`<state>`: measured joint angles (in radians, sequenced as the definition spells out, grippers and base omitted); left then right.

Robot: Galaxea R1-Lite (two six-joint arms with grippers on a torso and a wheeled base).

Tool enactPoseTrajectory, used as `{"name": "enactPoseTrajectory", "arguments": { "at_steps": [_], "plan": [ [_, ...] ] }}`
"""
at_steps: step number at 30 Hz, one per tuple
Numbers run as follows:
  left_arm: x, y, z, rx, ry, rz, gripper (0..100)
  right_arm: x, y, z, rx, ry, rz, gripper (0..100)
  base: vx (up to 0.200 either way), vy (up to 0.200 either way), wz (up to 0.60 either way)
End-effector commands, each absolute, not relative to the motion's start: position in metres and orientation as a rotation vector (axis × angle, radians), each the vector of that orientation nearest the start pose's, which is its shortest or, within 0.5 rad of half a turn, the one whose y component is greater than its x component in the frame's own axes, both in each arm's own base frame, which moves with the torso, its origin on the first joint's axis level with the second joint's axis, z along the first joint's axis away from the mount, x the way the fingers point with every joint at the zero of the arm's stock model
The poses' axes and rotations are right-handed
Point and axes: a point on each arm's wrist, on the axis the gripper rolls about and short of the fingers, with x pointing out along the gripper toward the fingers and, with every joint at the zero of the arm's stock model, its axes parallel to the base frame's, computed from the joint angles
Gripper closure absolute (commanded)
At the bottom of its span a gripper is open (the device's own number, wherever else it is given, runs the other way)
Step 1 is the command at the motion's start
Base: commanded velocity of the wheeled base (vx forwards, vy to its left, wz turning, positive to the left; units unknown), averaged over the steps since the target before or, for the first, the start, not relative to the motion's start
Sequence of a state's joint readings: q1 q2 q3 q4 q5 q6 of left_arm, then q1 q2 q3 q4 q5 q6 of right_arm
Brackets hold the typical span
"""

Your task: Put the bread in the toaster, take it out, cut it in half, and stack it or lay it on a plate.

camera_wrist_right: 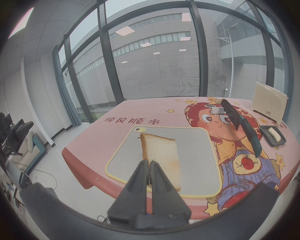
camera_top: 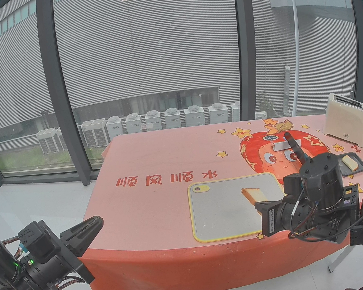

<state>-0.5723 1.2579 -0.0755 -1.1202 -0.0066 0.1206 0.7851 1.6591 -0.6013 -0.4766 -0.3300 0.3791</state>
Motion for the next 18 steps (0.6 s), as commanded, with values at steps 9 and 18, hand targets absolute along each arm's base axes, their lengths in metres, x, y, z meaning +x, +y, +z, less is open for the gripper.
{"name": "enactPoseTrajectory", "arguments": {
  "at_steps": [9,18],
  "plan": [
    [0.1226,-0.0791,0.1453,0.136,0.029,-0.581,100,0.1905,0.1784,0.1326,0.079,0.535,0.342,100,0.0,0.0,0.0],
    [0.1224,-0.079,0.1452,0.133,0.029,-0.581,100,0.1921,0.1773,0.1308,0.109,0.486,0.349,100,0.0,-0.2,0.0]
  ]
}}
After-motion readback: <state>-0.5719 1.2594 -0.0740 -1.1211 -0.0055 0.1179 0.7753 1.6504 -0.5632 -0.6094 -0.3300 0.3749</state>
